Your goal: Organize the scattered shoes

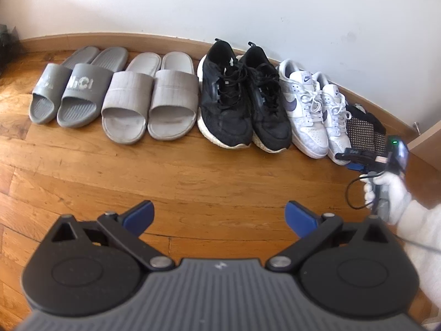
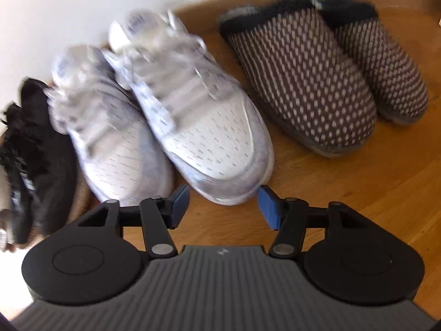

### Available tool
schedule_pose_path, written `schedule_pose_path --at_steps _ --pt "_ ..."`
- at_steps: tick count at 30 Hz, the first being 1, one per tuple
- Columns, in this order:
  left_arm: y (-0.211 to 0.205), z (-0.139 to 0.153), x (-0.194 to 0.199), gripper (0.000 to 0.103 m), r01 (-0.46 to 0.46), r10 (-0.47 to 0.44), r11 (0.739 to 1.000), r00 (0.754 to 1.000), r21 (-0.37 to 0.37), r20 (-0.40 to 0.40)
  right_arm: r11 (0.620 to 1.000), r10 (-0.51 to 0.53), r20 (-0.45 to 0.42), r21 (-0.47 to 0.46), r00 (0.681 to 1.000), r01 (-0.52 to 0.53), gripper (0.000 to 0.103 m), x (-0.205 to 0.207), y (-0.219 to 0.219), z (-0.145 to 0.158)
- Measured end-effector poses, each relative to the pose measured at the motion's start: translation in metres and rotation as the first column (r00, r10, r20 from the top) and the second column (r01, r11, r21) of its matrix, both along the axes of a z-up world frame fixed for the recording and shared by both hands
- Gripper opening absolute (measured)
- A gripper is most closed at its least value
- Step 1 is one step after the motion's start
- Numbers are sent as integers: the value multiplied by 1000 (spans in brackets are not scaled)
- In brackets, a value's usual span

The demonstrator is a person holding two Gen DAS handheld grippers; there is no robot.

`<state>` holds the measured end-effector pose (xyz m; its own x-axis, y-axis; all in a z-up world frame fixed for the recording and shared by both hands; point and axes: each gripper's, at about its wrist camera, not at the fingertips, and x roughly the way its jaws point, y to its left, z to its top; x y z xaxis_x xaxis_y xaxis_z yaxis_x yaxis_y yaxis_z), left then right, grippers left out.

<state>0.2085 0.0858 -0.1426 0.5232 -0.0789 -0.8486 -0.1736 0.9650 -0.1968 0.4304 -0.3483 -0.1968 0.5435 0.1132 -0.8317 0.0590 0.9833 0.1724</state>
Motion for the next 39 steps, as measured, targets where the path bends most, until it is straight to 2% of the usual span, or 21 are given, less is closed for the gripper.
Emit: schedule_pose_path --at_steps 1,3,10,11,13,16,19,22,24,28,35,39 --pt "-2 8 -5 102 1 -1 1000 1000 10 9 1000 6 11 -24 1000 -6 79 -7 6 13" --pt "-5 25 -14 102 2 -2 1000 1000 30 27 998 23 20 -54 1000 -22 79 -21 20 39" --pt "-16 85 -48 102 2 -11 995 996 100 90 998 60 90 25 994 -62 83 -94 64 172" --pt "-18 93 -53 102 2 -13 994 995 110 99 997 74 92 27 993 -77 84 -111 76 197" --pt "-21 110 -62 102 1 -16 992 993 130 117 994 105 105 7 989 -106 84 -130 90 224" --pt "-35 127 -75 102 -11 -9 989 991 149 134 986 166 150 -28 975 -163 85 -195 108 295" --pt "-43 176 -116 102 -26 -3 987 984 159 179 983 181 196 -50 964 -174 93 -246 118 343" --pt "-53 227 -159 103 -23 -21 984 971 179 240 973 217 276 -135 936 -186 99 -312 129 396" --pt "-57 254 -187 103 -35 -21 981 959 189 282 973 215 308 -150 927 -175 101 -342 129 414" --pt "-59 278 -241 103 -87 22 979 943 183 332 974 195 383 -183 903 -132 102 -411 131 441" --pt "-49 255 -251 103 -122 47 972 938 201 343 967 229 377 -198 897 -164 102 -454 138 433" --pt "-44 242 -257 103 -142 61 967 935 211 349 976 182 383 -185 906 -117 102 -453 135 405"
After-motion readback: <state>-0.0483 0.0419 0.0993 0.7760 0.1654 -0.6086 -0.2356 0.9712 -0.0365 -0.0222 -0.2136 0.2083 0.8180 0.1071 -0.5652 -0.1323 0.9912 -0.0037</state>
